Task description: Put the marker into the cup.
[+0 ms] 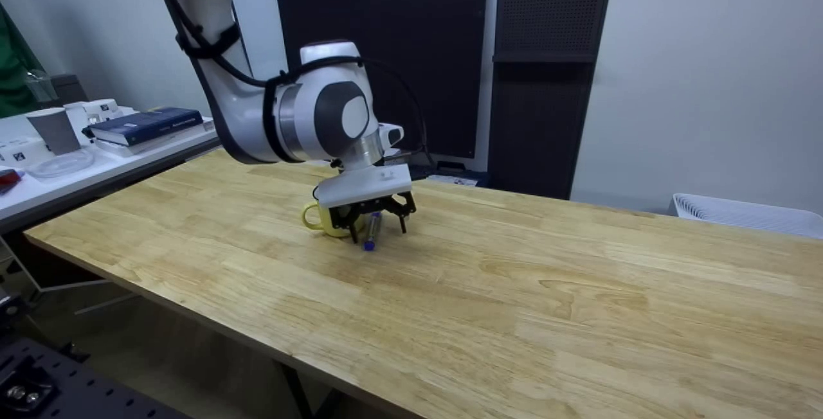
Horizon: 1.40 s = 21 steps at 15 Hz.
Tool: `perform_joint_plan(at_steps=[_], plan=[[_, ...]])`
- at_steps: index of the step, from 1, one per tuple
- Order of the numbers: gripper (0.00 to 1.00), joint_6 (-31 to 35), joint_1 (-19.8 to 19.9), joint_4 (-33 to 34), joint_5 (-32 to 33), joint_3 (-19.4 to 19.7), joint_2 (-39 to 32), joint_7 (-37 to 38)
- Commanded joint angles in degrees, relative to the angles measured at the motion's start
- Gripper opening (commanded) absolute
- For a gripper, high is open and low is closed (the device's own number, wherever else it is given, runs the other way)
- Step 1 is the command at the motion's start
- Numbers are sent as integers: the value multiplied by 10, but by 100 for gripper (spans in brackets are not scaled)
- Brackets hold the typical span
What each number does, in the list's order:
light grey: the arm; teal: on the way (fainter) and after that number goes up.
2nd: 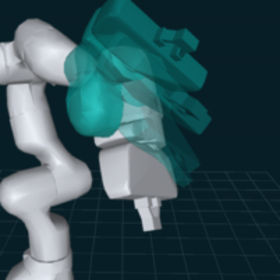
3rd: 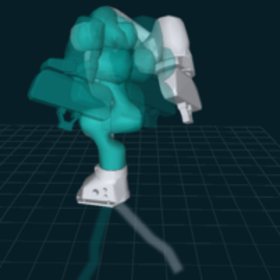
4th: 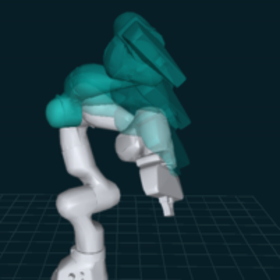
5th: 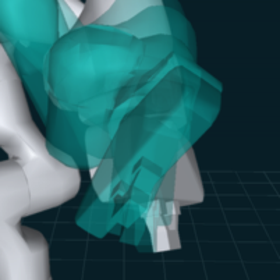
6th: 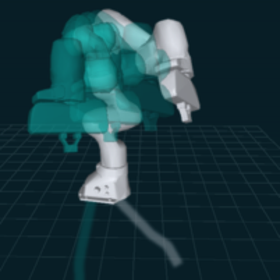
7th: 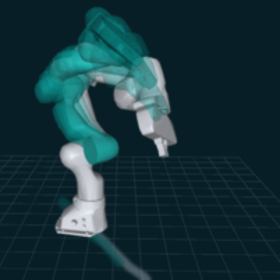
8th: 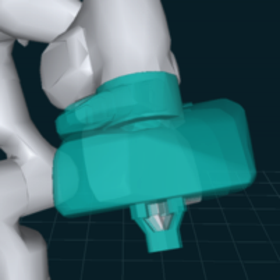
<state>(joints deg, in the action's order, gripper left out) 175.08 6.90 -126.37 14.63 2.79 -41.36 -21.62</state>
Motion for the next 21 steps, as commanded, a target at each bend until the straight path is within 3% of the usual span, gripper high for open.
perform_joint_plan(at_steps=[1,11,15,21], plan=[[74,22,5,20,1,-2,-26,14],[5,53,1,2,1,5,-5,21],[6,47,-5,-8,-3,15,9,30],[6,-1,-38,-44,-13,58,91,62]])
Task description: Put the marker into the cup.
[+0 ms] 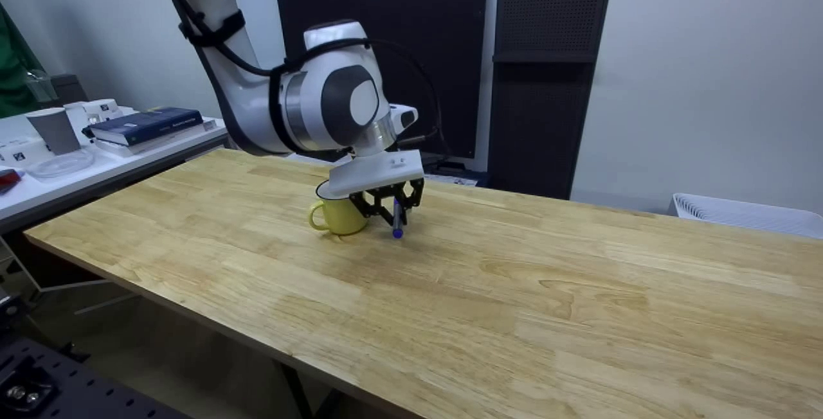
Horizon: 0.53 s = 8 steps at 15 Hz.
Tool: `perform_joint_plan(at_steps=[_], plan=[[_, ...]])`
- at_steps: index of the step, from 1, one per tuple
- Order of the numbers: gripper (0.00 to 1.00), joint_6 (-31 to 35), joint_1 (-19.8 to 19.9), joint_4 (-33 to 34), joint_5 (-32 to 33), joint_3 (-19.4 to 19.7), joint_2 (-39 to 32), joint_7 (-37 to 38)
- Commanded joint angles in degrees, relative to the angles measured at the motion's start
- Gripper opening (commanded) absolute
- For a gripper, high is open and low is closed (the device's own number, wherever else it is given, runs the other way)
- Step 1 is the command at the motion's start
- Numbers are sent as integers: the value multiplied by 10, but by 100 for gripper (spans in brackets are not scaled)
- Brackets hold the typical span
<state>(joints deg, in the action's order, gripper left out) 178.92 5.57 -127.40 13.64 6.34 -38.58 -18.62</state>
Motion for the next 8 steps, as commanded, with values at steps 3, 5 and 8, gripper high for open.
perform_joint_plan(at_steps=[3,5,8], plan=[[6,-124,-53,-43,7,38,123,44],[6,-208,-65,-41,13,31,167,50],[6,-348,-74,-25,10,3,222,53]])
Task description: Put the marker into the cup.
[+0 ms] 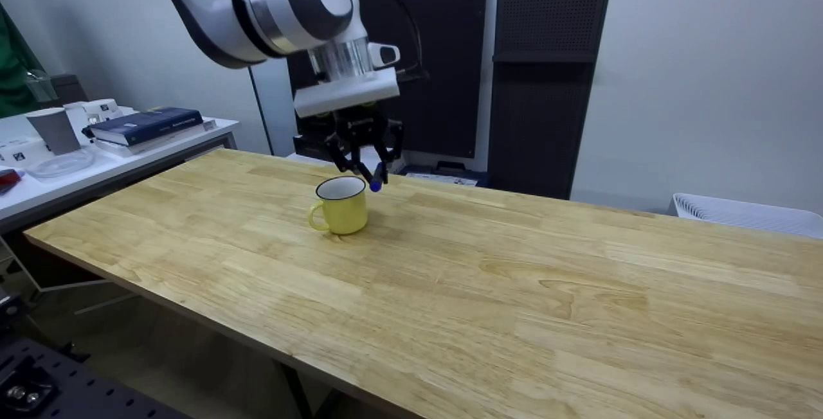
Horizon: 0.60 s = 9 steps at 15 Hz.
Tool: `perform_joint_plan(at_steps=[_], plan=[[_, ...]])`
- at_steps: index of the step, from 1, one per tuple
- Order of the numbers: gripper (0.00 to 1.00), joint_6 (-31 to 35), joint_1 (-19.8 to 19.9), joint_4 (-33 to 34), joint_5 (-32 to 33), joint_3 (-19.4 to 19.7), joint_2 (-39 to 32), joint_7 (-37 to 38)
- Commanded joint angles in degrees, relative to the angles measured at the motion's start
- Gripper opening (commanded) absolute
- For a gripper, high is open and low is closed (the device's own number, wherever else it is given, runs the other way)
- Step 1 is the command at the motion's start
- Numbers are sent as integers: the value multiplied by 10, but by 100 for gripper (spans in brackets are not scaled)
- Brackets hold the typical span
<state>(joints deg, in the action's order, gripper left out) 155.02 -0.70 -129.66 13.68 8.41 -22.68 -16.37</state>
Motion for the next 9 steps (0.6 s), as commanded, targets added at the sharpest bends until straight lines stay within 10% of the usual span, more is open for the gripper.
perform_joint_plan(at_steps=[1,9], plan=[[6,-159,-6,6,-8,-37,76,14],[6,-409,14,95,-112,-75,69,23]])
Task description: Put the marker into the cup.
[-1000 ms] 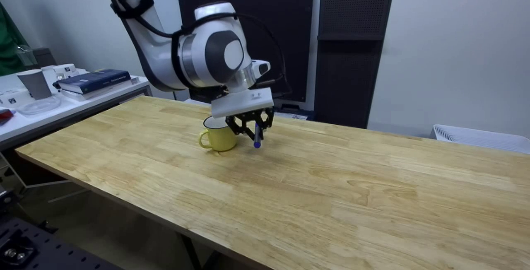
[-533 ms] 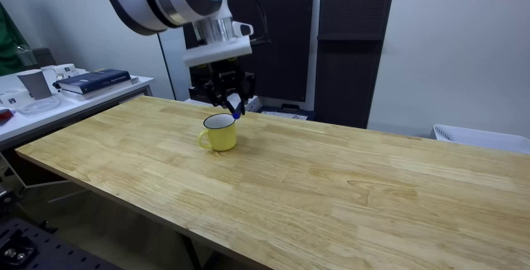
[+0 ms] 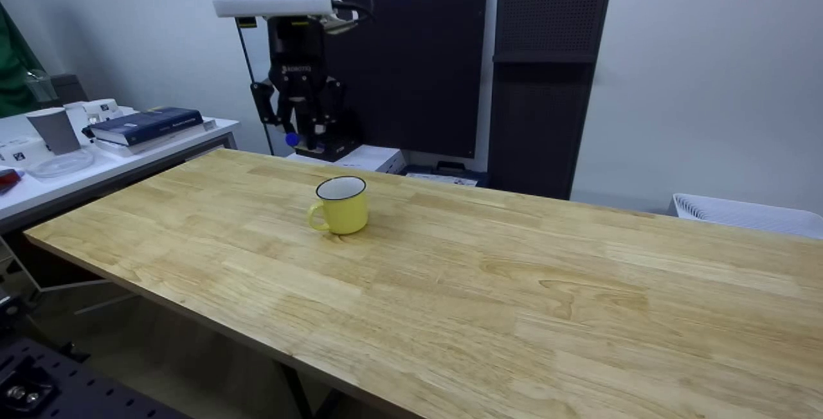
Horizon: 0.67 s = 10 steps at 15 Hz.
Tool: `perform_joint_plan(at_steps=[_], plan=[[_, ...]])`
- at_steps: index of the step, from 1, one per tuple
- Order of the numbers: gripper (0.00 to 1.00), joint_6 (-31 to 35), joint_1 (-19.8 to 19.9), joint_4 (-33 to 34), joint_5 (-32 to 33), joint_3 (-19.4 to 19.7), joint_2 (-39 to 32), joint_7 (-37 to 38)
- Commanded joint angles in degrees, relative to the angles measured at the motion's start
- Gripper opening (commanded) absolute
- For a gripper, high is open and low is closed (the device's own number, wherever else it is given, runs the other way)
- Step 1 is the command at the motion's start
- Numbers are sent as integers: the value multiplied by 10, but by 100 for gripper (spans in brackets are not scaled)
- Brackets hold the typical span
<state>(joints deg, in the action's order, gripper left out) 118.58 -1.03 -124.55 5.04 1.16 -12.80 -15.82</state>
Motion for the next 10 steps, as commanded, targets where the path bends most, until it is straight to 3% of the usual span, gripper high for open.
perform_joint_plan(at_steps=[1,10], plan=[[6,-52,22,57,-34,-1,-43,17],[6,-109,46,179,-70,-8,-174,18]])
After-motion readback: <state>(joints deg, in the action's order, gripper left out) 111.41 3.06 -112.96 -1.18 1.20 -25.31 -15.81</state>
